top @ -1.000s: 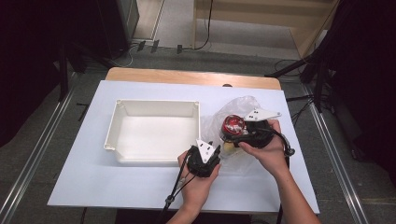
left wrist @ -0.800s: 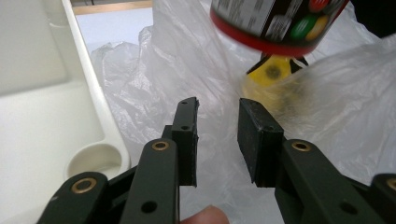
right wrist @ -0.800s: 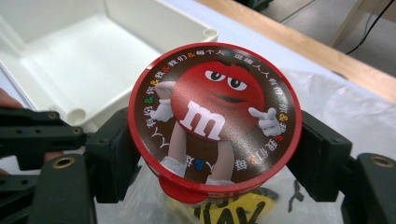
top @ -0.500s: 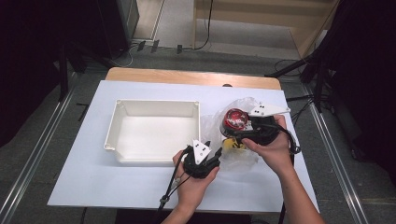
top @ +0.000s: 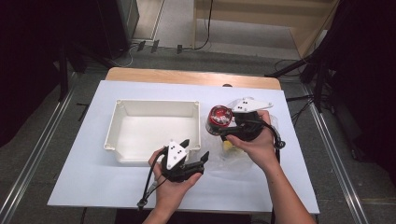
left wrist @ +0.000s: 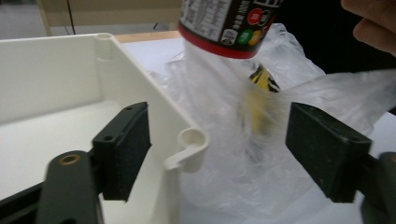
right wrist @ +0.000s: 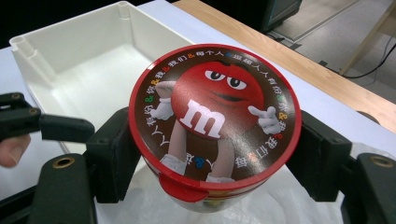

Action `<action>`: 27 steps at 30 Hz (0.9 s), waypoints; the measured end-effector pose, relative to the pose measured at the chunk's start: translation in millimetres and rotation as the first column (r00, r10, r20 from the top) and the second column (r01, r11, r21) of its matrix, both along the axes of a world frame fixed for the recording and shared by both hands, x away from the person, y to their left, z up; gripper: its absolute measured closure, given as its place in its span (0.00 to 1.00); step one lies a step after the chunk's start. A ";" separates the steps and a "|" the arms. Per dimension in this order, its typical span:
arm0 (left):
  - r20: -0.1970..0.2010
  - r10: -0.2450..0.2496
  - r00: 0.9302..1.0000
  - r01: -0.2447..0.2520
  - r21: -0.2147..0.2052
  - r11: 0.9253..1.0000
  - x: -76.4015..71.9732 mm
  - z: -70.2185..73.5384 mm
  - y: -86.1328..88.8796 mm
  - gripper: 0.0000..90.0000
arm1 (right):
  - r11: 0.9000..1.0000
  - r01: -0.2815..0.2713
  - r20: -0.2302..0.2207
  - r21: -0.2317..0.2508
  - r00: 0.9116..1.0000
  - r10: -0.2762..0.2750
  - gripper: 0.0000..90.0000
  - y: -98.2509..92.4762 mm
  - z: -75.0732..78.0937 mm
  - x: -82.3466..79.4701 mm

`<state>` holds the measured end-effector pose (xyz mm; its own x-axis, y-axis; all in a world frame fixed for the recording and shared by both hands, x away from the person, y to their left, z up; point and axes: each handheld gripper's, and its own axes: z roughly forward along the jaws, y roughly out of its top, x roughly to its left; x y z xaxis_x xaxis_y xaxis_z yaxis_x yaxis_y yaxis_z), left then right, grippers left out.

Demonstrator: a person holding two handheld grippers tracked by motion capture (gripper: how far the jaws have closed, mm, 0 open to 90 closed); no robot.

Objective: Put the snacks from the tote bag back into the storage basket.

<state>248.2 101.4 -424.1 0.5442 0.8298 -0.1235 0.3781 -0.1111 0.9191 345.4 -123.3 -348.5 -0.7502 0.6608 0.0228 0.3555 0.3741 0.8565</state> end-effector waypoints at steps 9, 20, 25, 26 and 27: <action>0.017 0.027 0.999 -0.027 -0.011 1.000 -3.3 4.6 39.6 0.12 | 1.000 -0.016 -0.002 0.004 1.000 0.016 0.29 16.0 2.3 -0.6; 0.025 0.049 0.998 -0.048 -0.015 0.999 -11.6 4.1 89.1 0.04 | 0.998 -0.060 -0.011 0.004 0.998 0.060 0.29 41.2 -1.4 -2.8; 0.031 0.060 0.998 -0.059 -0.011 0.998 -16.4 1.5 105.5 0.02 | 0.997 -0.073 -0.022 -0.002 0.997 0.073 0.29 51.7 -5.8 -3.3; 0.031 0.059 0.998 -0.058 -0.011 0.998 -17.3 0.5 108.1 0.02 | 0.997 -0.080 -0.024 -0.005 0.997 0.080 0.29 54.1 -6.8 -3.6; 0.030 0.059 0.998 -0.058 -0.013 0.998 -19.3 -1.0 113.1 0.02 | 0.996 -0.094 -0.024 -0.007 0.995 0.093 0.29 59.0 -8.6 -4.3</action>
